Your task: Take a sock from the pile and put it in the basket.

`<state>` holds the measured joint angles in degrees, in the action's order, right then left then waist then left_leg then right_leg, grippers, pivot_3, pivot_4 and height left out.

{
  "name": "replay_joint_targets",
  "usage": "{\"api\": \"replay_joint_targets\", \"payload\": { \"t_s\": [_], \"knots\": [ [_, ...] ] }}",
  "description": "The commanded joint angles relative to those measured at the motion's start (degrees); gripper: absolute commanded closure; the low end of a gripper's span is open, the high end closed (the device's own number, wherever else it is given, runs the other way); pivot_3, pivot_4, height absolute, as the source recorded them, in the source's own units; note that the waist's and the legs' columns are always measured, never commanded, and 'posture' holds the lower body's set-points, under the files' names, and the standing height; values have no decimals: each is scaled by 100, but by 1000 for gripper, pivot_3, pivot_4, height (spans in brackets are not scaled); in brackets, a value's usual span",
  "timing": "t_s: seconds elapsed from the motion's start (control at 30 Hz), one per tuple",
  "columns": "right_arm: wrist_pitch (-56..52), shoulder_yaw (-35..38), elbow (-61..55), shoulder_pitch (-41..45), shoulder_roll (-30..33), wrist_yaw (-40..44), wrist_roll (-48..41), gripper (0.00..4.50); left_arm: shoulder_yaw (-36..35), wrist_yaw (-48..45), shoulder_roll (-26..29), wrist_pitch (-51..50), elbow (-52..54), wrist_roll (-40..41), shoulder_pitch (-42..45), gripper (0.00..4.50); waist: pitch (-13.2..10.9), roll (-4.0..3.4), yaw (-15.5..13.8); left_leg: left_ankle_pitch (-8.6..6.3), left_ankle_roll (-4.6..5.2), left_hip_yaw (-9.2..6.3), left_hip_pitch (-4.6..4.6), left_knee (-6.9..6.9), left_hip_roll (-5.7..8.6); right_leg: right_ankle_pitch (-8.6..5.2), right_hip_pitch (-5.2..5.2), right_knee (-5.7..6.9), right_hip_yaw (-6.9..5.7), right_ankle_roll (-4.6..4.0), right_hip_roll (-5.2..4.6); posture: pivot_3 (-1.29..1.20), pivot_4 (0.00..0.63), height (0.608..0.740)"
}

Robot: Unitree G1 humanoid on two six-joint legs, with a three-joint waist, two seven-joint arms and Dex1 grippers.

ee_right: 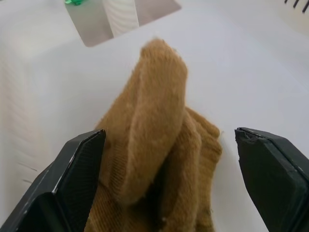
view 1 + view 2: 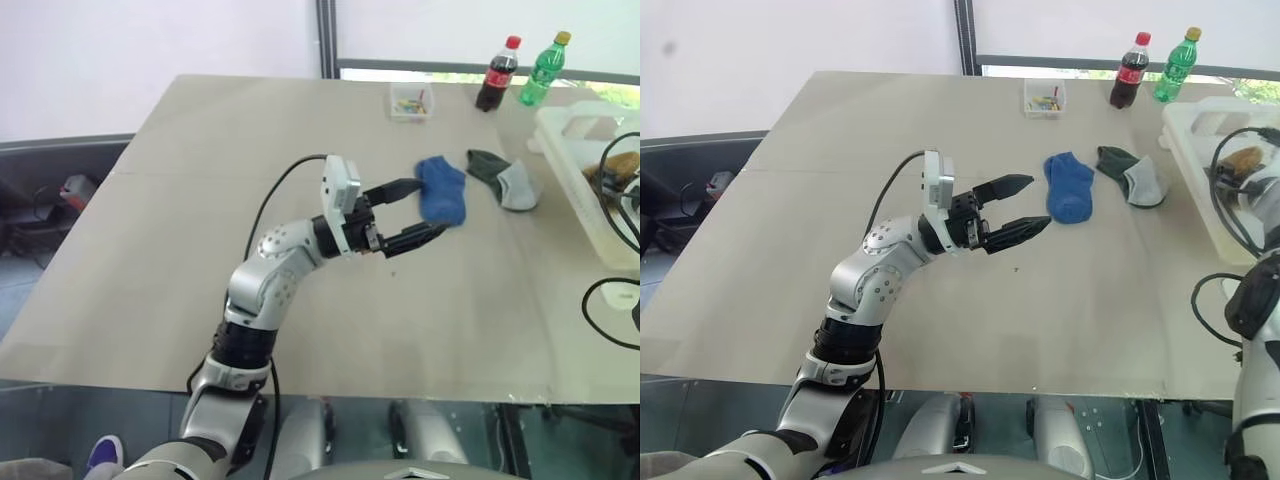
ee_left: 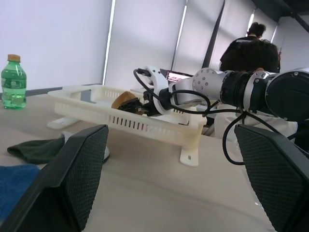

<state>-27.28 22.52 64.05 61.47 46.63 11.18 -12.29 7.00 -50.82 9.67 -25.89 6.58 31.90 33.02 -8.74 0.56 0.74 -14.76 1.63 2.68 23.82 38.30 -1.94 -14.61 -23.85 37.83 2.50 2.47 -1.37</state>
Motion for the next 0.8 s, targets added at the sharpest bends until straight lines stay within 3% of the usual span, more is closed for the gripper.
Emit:
{"api": "replay_joint_targets", "payload": {
  "t_s": [0.03,0.2,0.33,0.43,0.5,0.67,0.8],
  "knots": [
    [-540,193,-1801,-509,18,34,-318,57,-99,-21,-8,28,53,136,111,0,0,-2,-19,2,-4,0,1,-1,-10,0,0,-1,-3,0,0,0,150,740],
    [-1414,572,-5475,-2453,-273,8,-772,57,-107,-88,244,-9,26,33,15,0,3,-7,-38,1,-3,-17,1,4,-18,0,0,7,-2,0,1,0,150,740],
    [-1777,554,-8173,-4080,-316,939,-1634,57,-189,-103,730,-6,135,-124,-288,0,5,-11,-3,-5,9,-19,-4,2,-18,0,-1,12,-1,1,3,0,150,740],
    [-1839,301,-9496,-4987,-369,1352,-2034,57,-326,-3,1155,-71,213,-239,-568,0,4,-10,51,-7,11,-19,-9,2,-24,0,0,12,3,1,10,0,150,740],
    [-1803,14,-10147,-5593,-435,1475,-2069,57,-463,-11,1542,-35,296,-362,-862,0,3,-6,39,-8,11,-23,-11,8,-29,0,5,14,0,2,16,0,150,740],
    [-1198,-564,-10539,-6948,-359,1822,-1454,57,-957,-105,2322,-124,662,-259,-1574,0,0,6,-25,-8,11,-27,-13,18,-30,-1,9,13,-5,1,14,0,150,740],
    [-777,-385,-10560,-7716,-350,2279,-1404,57,-1440,-249,2877,-201,969,-119,-2208,0,-1,11,-18,-9,14,-22,-13,24,-24,-1,12,11,-5,1,3,0,150,740]
  ]
}}
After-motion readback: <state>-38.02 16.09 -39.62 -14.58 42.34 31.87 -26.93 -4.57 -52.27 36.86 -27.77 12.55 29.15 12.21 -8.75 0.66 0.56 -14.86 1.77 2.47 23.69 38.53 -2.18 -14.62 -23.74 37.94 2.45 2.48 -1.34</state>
